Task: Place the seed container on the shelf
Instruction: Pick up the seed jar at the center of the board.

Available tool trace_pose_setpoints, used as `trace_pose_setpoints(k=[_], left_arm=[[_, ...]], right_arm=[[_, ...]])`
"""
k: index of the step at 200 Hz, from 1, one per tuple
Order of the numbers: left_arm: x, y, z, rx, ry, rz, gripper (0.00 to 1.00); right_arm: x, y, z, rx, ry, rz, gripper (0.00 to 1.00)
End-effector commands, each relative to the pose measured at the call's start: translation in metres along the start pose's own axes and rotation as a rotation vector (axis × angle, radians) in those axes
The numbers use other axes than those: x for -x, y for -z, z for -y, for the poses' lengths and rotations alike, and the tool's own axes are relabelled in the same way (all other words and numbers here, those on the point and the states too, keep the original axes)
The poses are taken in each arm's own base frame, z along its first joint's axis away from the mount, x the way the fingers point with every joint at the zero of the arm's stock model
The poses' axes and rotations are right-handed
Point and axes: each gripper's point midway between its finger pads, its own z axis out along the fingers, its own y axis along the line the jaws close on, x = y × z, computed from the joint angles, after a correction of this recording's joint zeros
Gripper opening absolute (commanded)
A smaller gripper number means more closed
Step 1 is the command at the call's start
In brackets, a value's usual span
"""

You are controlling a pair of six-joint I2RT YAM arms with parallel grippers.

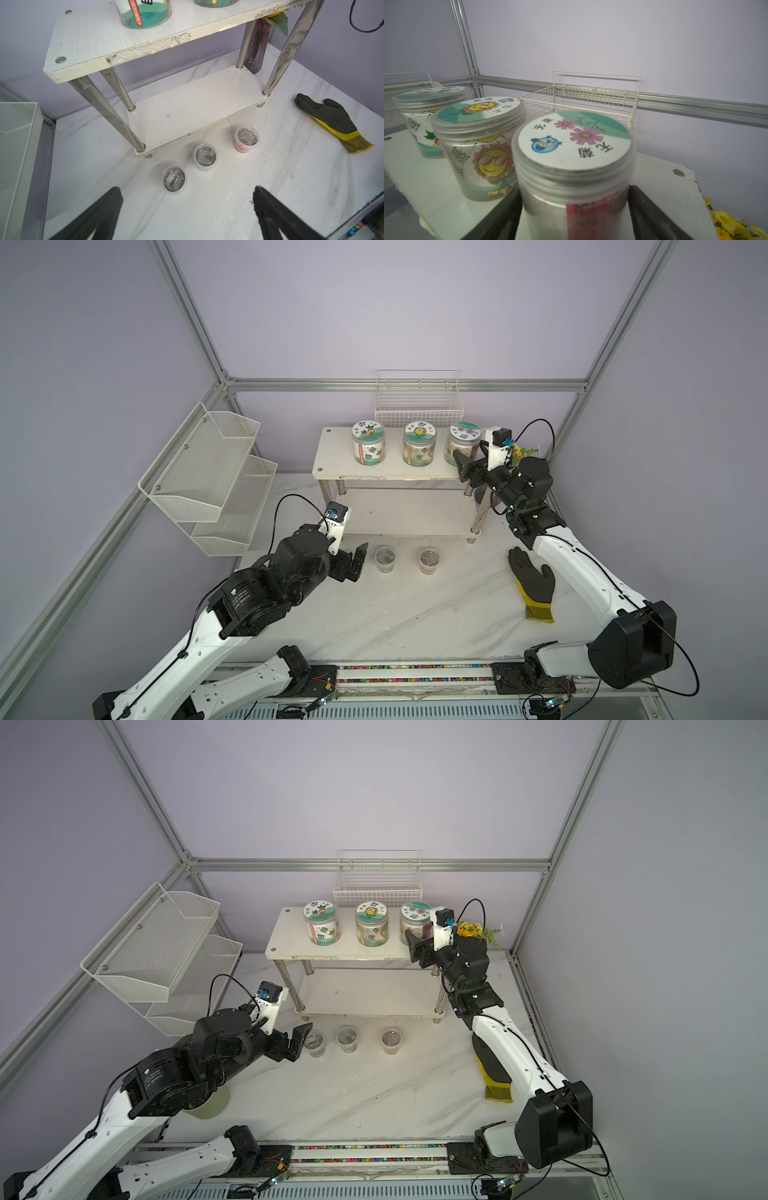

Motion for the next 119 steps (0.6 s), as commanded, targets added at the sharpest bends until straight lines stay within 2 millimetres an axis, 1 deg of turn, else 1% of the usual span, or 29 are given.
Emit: trace_pose_setpoints(k=[1,27,48,85,119], left_arm=[[0.013,0.011,-0.004,-0.003,0.026,0.052,1.00],[0.012,0.012,-0.006,0.002,0.027,0.052,1.00],[0.011,0.012,-0.006,0.003,0.026,0.052,0.99],[0.012,0.012,-0.006,0.003,0.028,0.053,1.00],[0.012,0.013,-0.006,0.000,0.034,0.056,1.00]], right_arm=[[0.011,-0.003,0.006,-0.021,0.001,0.020,0.81],[0.011,-0.003,0.008,-0.029,0.002,0.022,0.82],[0.014,0.000,0.009,-0.043,0.003,0.031,0.85],[0.023,0.010,0.010,-0.060,0.012,0.051,0.90],[0.024,0.022,0.009,-0.067,0.019,0.047,0.96]])
